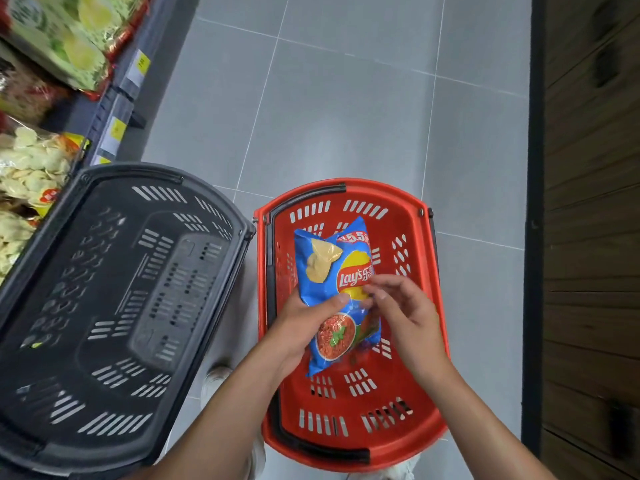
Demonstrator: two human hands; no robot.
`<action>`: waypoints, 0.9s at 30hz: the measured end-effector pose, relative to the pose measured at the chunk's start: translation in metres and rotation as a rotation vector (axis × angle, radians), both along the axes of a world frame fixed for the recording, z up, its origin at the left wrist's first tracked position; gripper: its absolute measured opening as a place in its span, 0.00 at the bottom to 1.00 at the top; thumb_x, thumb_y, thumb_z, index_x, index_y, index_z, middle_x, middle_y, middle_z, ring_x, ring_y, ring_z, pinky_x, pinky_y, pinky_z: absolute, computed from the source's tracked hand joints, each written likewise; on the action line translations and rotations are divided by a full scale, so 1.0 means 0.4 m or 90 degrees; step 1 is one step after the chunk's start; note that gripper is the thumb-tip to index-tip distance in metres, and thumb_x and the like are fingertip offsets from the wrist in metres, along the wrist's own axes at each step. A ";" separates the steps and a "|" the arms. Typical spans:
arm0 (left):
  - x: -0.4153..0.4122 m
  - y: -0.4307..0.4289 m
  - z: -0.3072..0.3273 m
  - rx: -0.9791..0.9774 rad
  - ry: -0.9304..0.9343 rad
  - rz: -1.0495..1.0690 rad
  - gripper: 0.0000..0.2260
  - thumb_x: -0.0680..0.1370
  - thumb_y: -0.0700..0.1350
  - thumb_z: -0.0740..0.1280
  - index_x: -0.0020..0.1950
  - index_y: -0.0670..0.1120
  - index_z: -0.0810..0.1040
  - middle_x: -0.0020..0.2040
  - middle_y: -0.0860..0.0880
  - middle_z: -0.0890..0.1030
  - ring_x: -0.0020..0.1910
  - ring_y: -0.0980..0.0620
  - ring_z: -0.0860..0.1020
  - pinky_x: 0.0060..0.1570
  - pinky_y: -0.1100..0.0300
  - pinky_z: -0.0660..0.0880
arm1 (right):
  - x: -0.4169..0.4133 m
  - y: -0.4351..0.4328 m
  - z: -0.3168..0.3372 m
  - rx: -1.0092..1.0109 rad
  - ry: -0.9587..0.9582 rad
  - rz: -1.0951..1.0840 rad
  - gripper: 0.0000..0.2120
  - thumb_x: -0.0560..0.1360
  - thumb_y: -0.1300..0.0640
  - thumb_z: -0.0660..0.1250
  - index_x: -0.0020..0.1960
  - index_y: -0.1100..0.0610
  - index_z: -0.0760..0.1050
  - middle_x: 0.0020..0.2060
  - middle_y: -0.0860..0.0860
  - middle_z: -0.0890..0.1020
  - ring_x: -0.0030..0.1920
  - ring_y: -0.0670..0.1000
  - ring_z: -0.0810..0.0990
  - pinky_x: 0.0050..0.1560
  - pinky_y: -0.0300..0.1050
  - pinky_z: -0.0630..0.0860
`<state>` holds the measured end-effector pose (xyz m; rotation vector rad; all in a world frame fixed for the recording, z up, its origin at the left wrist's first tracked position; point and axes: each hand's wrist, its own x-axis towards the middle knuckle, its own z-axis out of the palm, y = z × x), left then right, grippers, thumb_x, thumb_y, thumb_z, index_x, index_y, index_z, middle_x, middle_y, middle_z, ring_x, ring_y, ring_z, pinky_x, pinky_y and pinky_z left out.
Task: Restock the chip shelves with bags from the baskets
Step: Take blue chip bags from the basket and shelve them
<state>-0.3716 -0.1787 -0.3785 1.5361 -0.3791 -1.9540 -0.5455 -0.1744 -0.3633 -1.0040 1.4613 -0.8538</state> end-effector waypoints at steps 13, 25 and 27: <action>0.048 -0.030 0.038 0.001 0.076 -0.028 0.29 0.68 0.54 0.78 0.67 0.50 0.77 0.60 0.46 0.86 0.58 0.44 0.86 0.58 0.45 0.81 | -0.002 -0.033 0.005 0.178 -0.016 -0.005 0.22 0.71 0.50 0.75 0.62 0.55 0.74 0.55 0.52 0.86 0.51 0.54 0.87 0.50 0.54 0.85; 0.050 -0.029 0.033 -0.010 0.008 -0.014 0.22 0.72 0.46 0.80 0.64 0.50 0.80 0.55 0.45 0.88 0.53 0.42 0.87 0.54 0.42 0.83 | 0.021 -0.044 0.023 0.151 -0.109 0.033 0.13 0.80 0.61 0.67 0.63 0.59 0.71 0.53 0.52 0.86 0.51 0.56 0.87 0.43 0.45 0.84; 0.052 -0.034 0.035 -0.033 -0.044 0.001 0.19 0.73 0.44 0.80 0.61 0.51 0.81 0.53 0.48 0.88 0.50 0.46 0.88 0.49 0.47 0.84 | 0.022 -0.049 0.007 0.153 -0.111 0.027 0.15 0.78 0.57 0.68 0.63 0.58 0.71 0.53 0.52 0.86 0.52 0.55 0.87 0.44 0.45 0.84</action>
